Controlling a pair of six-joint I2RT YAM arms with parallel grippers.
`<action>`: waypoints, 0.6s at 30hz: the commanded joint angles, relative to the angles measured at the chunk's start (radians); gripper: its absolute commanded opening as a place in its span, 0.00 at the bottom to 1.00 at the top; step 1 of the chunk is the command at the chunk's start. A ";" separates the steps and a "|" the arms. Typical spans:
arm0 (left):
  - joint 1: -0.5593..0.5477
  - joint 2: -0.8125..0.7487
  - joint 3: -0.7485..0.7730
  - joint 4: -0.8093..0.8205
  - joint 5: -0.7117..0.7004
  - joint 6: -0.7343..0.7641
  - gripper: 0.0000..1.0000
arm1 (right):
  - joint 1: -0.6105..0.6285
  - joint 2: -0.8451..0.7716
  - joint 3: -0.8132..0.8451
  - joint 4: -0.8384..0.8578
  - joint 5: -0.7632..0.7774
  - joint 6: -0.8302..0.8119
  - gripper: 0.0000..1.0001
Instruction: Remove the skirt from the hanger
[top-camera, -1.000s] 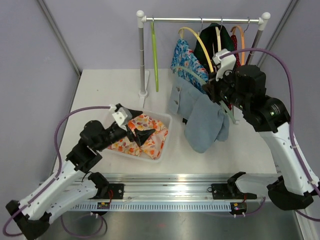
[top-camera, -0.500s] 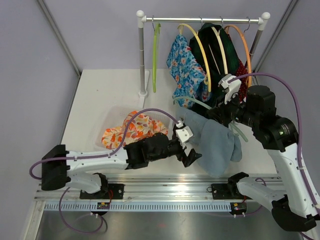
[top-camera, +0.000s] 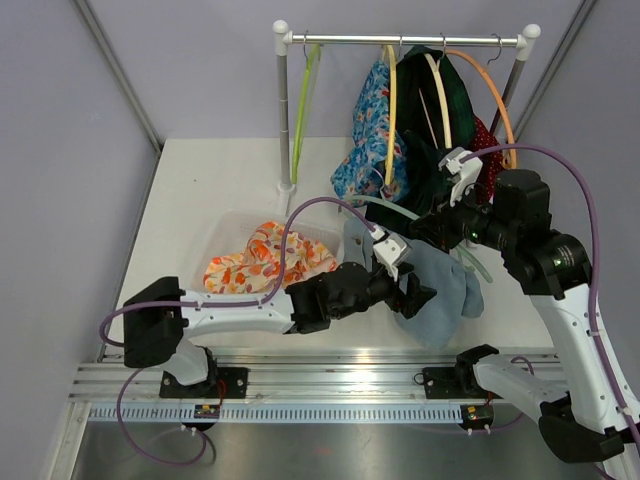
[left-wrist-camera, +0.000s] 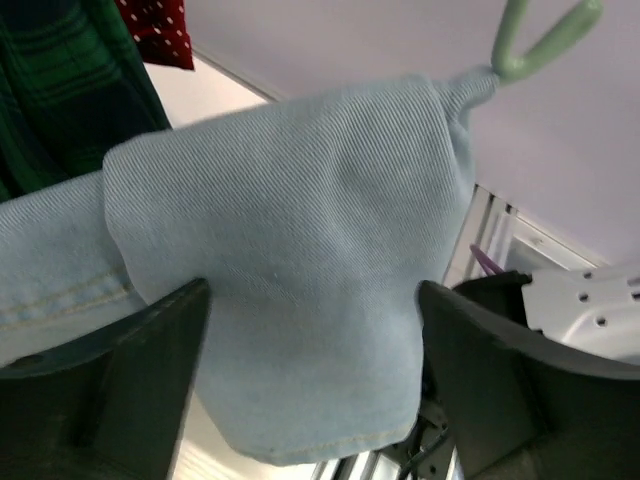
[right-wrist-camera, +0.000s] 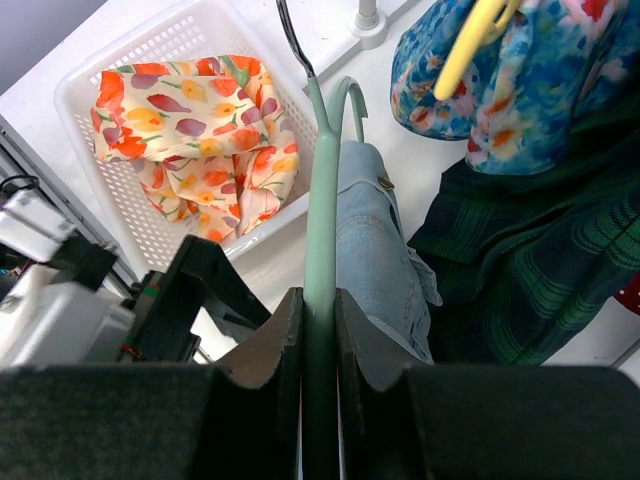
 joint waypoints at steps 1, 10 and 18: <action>0.004 0.045 0.038 0.091 -0.036 -0.055 0.74 | -0.013 -0.025 0.021 0.132 -0.058 0.021 0.00; 0.029 0.052 0.019 0.101 0.004 -0.052 0.05 | -0.044 -0.033 0.013 0.129 -0.083 0.027 0.00; 0.015 -0.106 0.068 -0.059 0.070 0.049 0.00 | -0.062 -0.047 -0.024 0.134 -0.008 -0.008 0.00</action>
